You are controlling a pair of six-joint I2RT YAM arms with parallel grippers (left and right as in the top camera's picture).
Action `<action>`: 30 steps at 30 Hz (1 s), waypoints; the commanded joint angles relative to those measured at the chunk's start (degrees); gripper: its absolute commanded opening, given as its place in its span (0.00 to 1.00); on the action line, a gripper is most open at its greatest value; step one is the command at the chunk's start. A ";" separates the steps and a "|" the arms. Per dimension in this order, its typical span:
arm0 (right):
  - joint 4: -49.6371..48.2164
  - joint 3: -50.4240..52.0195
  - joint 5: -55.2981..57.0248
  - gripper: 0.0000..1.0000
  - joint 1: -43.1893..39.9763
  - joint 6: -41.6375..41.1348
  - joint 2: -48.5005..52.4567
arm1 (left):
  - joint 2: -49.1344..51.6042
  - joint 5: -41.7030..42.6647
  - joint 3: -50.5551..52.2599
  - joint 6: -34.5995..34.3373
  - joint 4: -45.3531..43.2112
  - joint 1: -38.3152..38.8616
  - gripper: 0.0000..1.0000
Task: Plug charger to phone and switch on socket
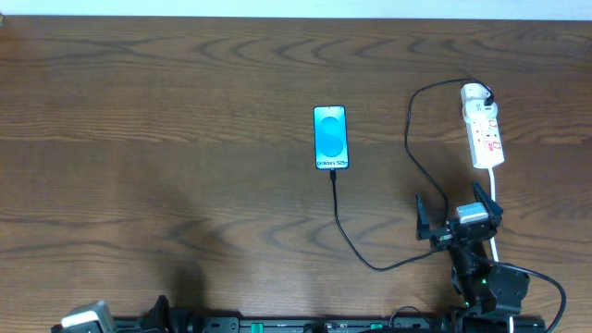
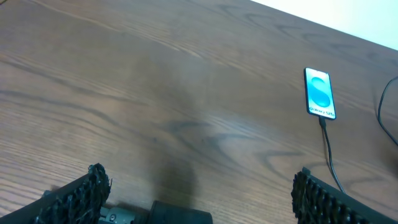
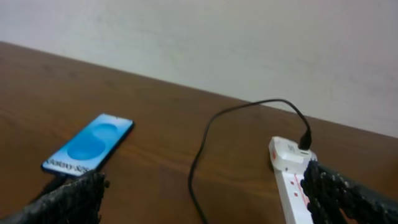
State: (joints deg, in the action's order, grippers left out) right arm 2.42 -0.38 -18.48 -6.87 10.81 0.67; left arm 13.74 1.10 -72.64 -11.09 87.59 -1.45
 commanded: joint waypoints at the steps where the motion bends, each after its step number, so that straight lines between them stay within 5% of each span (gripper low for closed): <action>1: 0.37 0.13 0.33 0.99 0.39 0.68 -0.46 | -0.35 -0.72 0.04 0.57 0.07 -0.24 0.95; 30: 0.37 0.09 0.15 0.99 0.81 1.03 -0.37 | -0.35 -0.72 0.04 0.57 0.07 -0.24 0.95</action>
State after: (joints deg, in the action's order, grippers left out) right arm 2.44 -0.38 -18.41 -6.68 11.27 0.67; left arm 13.74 1.10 -72.64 -11.09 87.64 -1.45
